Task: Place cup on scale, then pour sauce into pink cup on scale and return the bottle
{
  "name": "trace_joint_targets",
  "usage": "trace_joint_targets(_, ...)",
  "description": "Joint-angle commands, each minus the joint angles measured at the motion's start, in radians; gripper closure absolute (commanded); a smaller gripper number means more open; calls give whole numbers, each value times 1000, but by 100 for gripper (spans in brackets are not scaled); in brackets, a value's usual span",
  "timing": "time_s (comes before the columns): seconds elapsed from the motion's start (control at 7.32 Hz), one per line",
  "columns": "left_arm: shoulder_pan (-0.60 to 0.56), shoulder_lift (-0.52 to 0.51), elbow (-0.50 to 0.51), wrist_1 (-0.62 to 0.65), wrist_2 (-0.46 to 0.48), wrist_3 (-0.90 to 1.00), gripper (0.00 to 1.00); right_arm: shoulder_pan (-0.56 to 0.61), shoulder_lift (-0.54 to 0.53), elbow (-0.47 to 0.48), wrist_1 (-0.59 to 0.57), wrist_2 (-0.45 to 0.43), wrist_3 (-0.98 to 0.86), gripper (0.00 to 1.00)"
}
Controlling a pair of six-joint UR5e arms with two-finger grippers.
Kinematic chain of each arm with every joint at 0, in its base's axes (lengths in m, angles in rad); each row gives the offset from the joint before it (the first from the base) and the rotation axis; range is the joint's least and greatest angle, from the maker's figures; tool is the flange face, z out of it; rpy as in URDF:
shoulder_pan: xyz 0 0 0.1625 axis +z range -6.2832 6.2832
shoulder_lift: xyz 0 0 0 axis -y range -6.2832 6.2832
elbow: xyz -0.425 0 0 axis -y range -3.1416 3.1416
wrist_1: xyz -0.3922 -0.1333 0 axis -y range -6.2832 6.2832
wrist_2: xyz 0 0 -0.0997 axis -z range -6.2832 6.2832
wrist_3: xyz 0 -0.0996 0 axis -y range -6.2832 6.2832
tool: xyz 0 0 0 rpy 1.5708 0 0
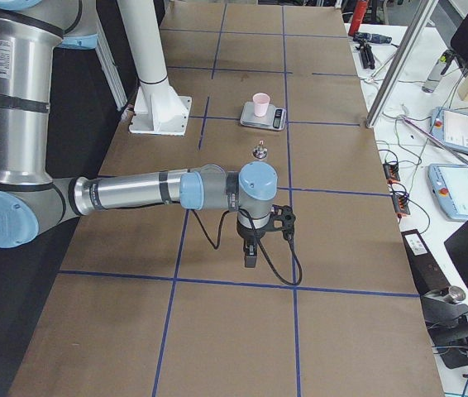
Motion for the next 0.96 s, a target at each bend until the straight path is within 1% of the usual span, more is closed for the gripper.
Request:
trace_joint_targets(0.0, 0, -5, -2, 85, -1, 0, 0, -3, 1, 0, 1, 0, 1, 0)
trace_joint_targets(0.14, 0, -17, 1, 110, -1, 0, 0, -3, 1, 0, 3, 0, 0, 0)
trace_joint_targets(0.82, 0, -17, -2, 95, 10, 1, 0, -6, -1, 0, 3, -3, -11, 0)
